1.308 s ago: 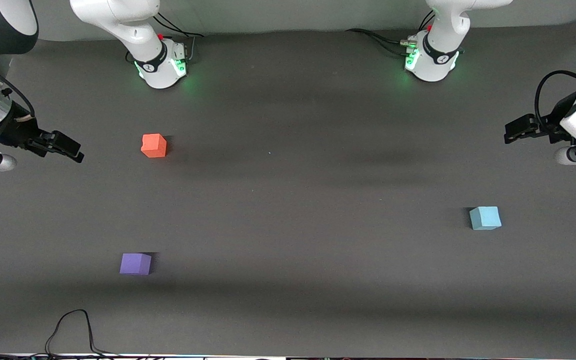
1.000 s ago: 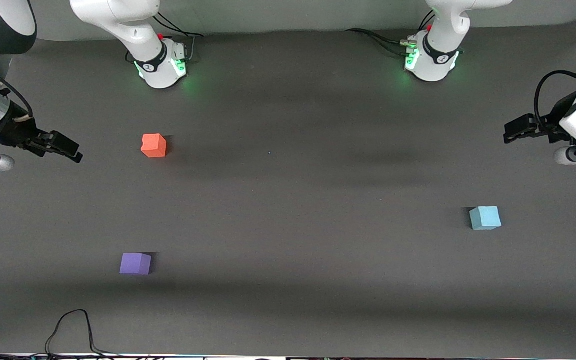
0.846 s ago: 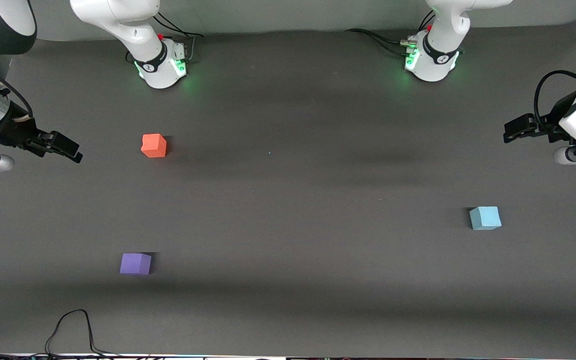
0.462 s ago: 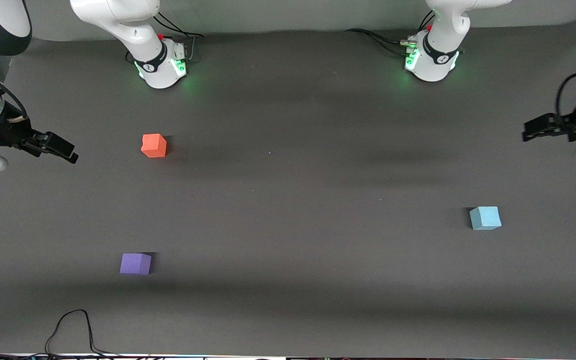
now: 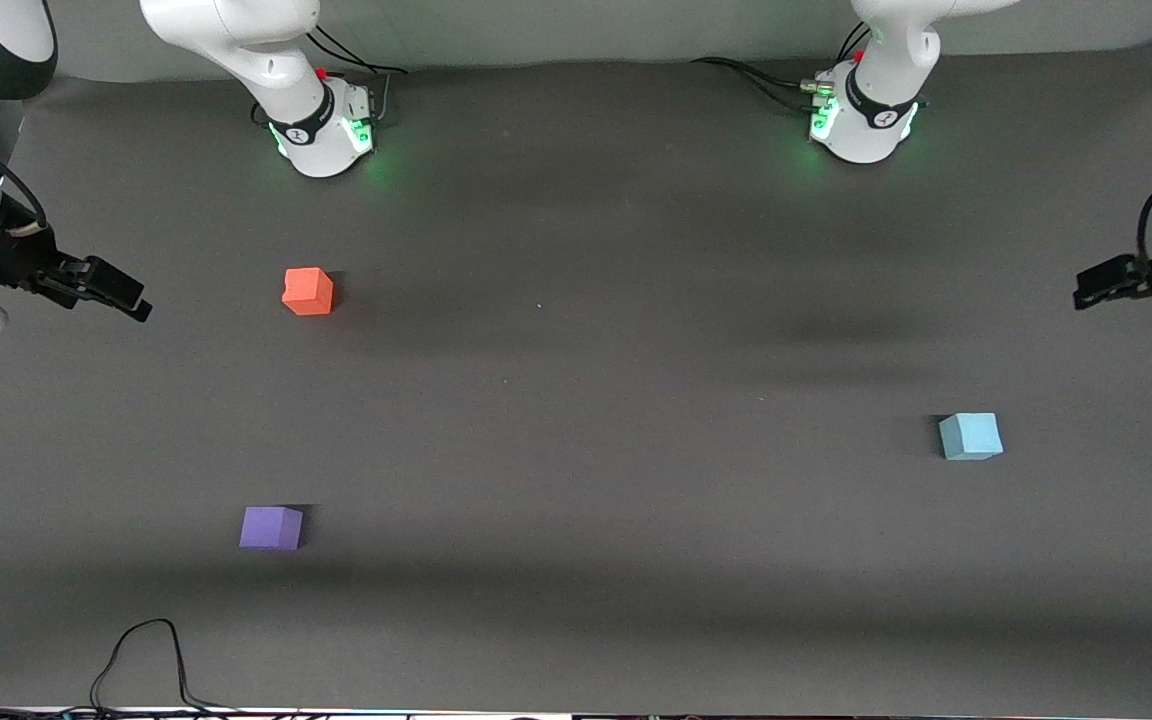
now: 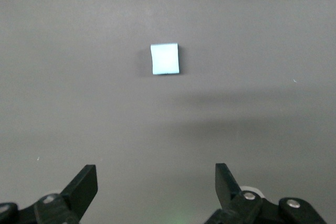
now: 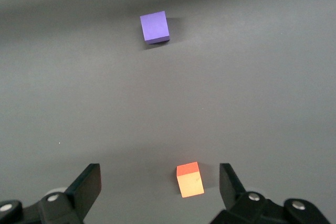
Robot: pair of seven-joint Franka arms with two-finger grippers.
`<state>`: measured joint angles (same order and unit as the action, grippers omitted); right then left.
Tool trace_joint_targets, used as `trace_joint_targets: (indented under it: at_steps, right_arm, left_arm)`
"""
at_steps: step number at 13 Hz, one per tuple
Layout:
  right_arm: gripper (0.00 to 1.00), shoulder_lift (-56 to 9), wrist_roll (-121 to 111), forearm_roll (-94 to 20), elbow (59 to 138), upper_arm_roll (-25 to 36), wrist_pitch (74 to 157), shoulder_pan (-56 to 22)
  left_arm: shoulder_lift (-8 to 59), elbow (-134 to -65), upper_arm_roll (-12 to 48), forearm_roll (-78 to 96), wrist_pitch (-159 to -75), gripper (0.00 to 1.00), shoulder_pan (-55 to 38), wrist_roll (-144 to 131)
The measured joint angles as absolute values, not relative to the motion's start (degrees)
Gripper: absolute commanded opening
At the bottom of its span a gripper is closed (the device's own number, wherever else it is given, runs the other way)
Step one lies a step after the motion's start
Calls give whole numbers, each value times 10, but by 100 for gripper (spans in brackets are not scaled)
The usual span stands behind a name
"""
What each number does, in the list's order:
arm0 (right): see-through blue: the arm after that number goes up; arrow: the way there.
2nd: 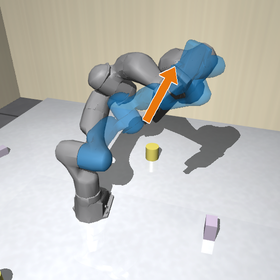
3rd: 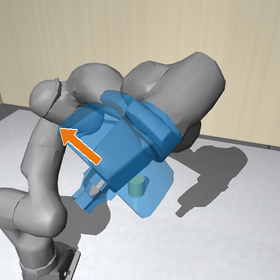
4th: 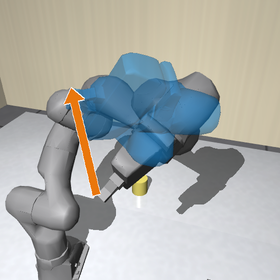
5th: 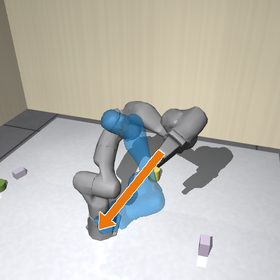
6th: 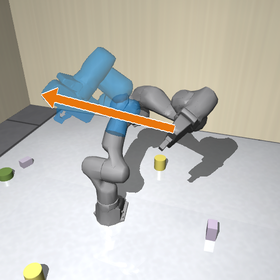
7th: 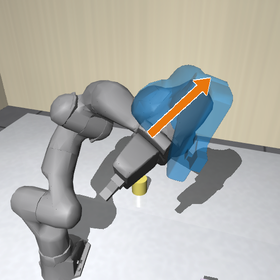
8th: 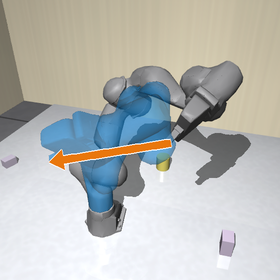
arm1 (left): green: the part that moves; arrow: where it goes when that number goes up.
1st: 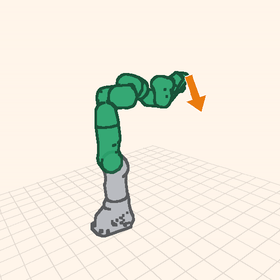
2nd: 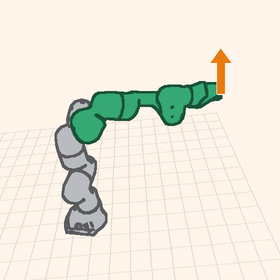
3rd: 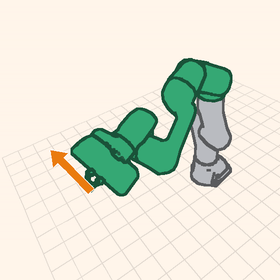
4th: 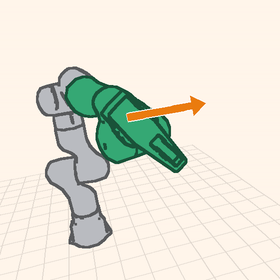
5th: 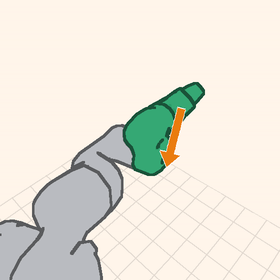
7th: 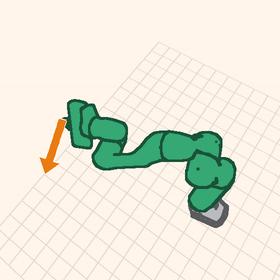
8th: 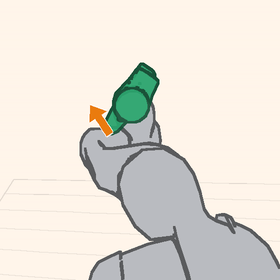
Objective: Place blue block between orange and purple blocks
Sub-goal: 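Lower the left gripper onto the light blue block and close it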
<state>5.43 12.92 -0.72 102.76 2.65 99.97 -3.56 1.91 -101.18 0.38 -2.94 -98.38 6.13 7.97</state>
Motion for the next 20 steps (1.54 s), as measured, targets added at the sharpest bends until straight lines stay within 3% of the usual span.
trace_joint_targets:
  at_steps: [4, 13, 18, 20]
  right_arm:
    - [100, 54, 98, -7, 1028, 16, 998, -28]
    - [100, 54, 90, -7, 1029, 7, 981, -27]
    - [100, 54, 90, -7, 1029, 7, 982, -27]
    - [100, 54, 90, -7, 1029, 7, 983, -27]
  left_arm:
    - [53, -1097, 3, -31, -1110, 100, 62, 80]
    - [251, -1143, 1, -32, -1376, 100, 78, 80]
    - [309, -1142, 3, -31, -1453, 100, 79, 80]
    - [314, -1141, 4, -30, -1459, 94, 79, 79]
